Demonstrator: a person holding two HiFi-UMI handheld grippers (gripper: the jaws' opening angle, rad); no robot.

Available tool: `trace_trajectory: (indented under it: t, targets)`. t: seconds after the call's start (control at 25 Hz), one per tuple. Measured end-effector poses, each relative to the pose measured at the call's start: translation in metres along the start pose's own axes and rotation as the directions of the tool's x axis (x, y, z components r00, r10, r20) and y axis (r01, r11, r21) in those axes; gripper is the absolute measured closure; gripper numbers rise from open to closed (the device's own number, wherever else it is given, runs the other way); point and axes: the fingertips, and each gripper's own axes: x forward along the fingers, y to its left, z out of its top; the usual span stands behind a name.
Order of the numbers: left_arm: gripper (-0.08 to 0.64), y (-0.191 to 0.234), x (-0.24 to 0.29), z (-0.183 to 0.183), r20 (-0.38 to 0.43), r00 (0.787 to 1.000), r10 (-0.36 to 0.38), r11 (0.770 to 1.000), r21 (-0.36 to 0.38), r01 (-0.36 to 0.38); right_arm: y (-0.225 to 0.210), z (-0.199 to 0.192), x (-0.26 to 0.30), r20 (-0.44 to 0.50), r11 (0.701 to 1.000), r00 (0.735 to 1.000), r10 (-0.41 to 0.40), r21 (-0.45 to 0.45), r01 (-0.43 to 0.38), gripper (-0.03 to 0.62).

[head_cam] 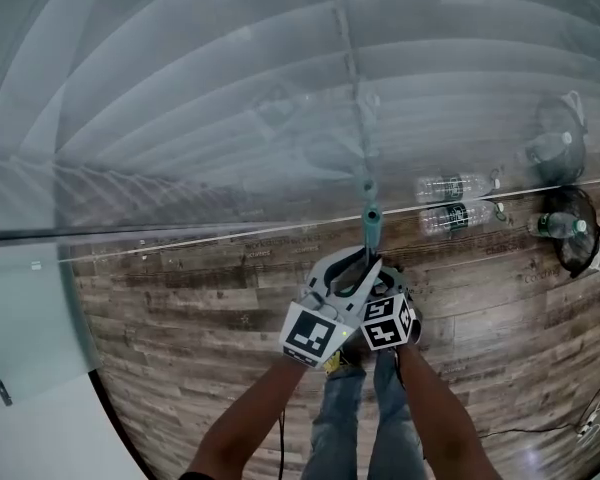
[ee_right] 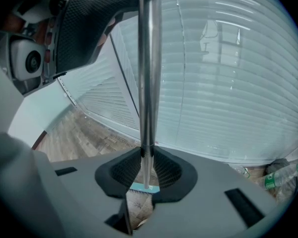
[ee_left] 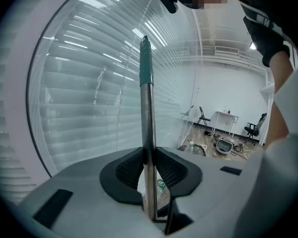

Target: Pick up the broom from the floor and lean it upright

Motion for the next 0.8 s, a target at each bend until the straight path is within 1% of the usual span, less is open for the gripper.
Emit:
trace_trajectory:
  t: [0.12,0.24,0.28,0.44,0.68,0.8]
  targets:
    - [0.471,0.007,-0.009,0.0,0.02,1.0,0.024,1.0,-0.002,-0.024,0.007,0.004,0.003,-0.004,0.999,1.0,0.011,-0.03,-0.011,0.509]
    - [0.471,0.017,-0.021,0.002,0.049,0.996,0.072,0.995,-0.069,-0.069,0.017,0.009,0.008,-0.006,0.995,1.0,0.03,-0.092,-0.031,0.509]
    - [0.471,0.02,-0.024,0.001,0.047,0.995,0.084,0.994,-0.073,-0.08,0.02,0.01,0.01,-0.006,0.993,0.999,0.035,-0.109,-0.035,0.509]
    - [0.471,0.035,-0.039,-0.006,0.034,0.991,0.127,0.991,-0.046,-0.125,0.034,0.018,0.019,-0.02,0.987,0.998,0.055,-0.148,-0.058,0.509]
    - [0.471,0.056,-0.065,-0.012,0.026,0.984,0.178,0.98,-0.099,-0.174,0.058,0.028,0.028,-0.061,0.972,0.995,0.085,-0.215,-0.096,0.509]
    - [0.471,0.064,-0.072,-0.014,0.037,0.981,0.19,0.975,-0.126,-0.184,0.065,0.033,0.032,-0.067,0.964,0.994,0.09,-0.244,-0.104,0.509]
